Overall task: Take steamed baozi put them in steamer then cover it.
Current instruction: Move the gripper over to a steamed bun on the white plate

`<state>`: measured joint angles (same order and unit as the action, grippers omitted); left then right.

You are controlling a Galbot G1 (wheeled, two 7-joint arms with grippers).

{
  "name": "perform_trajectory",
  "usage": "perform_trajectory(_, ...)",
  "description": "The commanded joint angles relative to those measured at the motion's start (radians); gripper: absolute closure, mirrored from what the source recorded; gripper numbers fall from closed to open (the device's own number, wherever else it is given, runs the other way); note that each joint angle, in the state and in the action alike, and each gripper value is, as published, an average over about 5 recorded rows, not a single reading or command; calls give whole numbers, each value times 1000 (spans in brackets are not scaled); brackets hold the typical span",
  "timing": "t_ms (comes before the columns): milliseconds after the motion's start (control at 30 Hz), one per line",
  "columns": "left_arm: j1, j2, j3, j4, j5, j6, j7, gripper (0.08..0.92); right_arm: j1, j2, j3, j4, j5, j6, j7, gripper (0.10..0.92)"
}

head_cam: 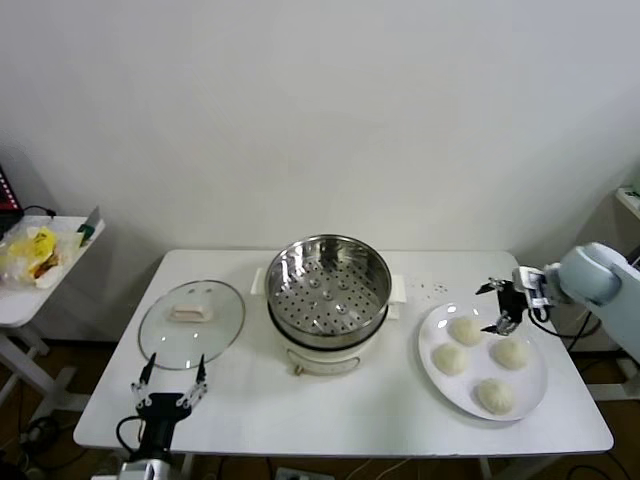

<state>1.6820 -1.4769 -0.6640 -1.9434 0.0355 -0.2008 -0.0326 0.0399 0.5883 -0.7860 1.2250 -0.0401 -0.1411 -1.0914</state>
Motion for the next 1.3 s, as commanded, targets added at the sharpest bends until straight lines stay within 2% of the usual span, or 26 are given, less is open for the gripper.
perform_trajectory(33,6,-4,-3,-1,2,5,-7,177,303,178,-389,-195,-50,20,-96,203)
perform_trajectory(600,4,-5,-8,-6,-7,36,0,177,150,240,-346,-259,-78,16,-62,203)
perform_trajectory(1300,20,-3,-14,32,0,4,-7,177,60,296,-247,-338,-137,43,-40,203)
